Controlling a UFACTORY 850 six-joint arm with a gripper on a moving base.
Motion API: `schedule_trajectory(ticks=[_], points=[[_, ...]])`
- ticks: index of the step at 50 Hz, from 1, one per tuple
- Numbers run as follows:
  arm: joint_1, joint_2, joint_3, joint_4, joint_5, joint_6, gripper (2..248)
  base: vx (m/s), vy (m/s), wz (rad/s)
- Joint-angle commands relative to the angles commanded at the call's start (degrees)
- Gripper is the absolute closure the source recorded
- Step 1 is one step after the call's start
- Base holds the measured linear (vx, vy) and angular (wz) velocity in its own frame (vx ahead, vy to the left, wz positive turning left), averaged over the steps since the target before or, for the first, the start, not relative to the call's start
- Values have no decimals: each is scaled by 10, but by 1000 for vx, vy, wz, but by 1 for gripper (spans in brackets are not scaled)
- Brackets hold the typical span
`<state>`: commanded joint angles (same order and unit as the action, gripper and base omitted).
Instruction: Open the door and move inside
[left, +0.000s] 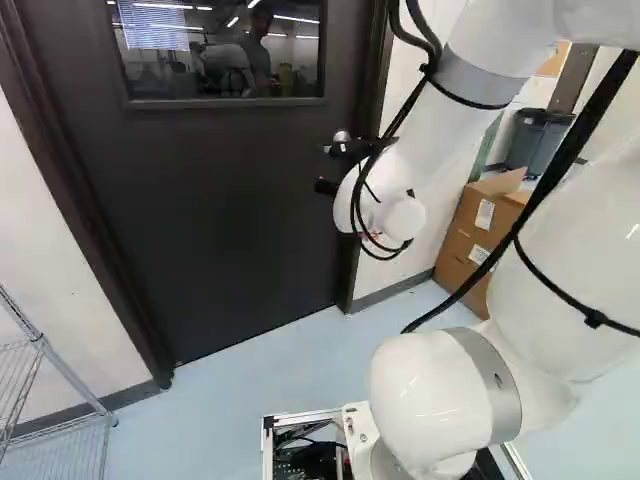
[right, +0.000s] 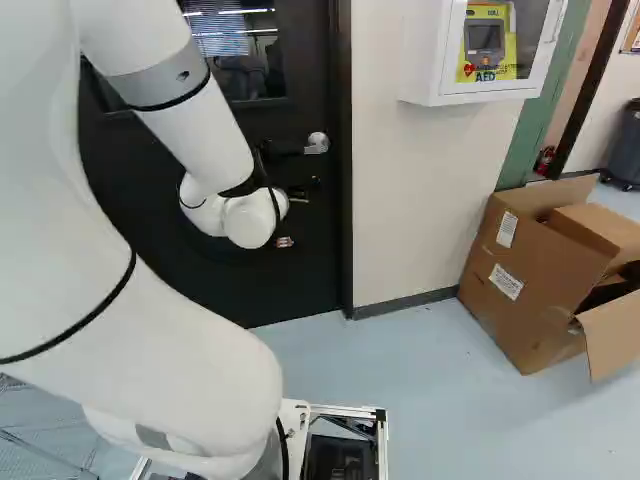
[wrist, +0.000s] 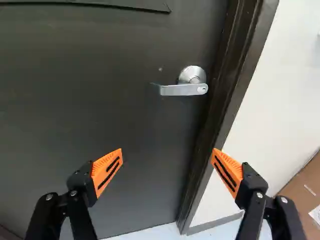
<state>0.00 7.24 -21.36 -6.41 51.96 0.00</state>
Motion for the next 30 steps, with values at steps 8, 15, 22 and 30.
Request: schedule_trajectory(ticks=[8, 15, 22, 30], points=[[0, -7, -18, -20, 5, 0, 3, 0, 0, 0], [-1, -14, -34, -41, 10, 0, 3, 0, 0, 0], [-3, -20, -49, -61, 14, 0, 3, 0, 0, 0], [-7, -28, -67, -82, 20, 0, 3, 0, 0, 0]])
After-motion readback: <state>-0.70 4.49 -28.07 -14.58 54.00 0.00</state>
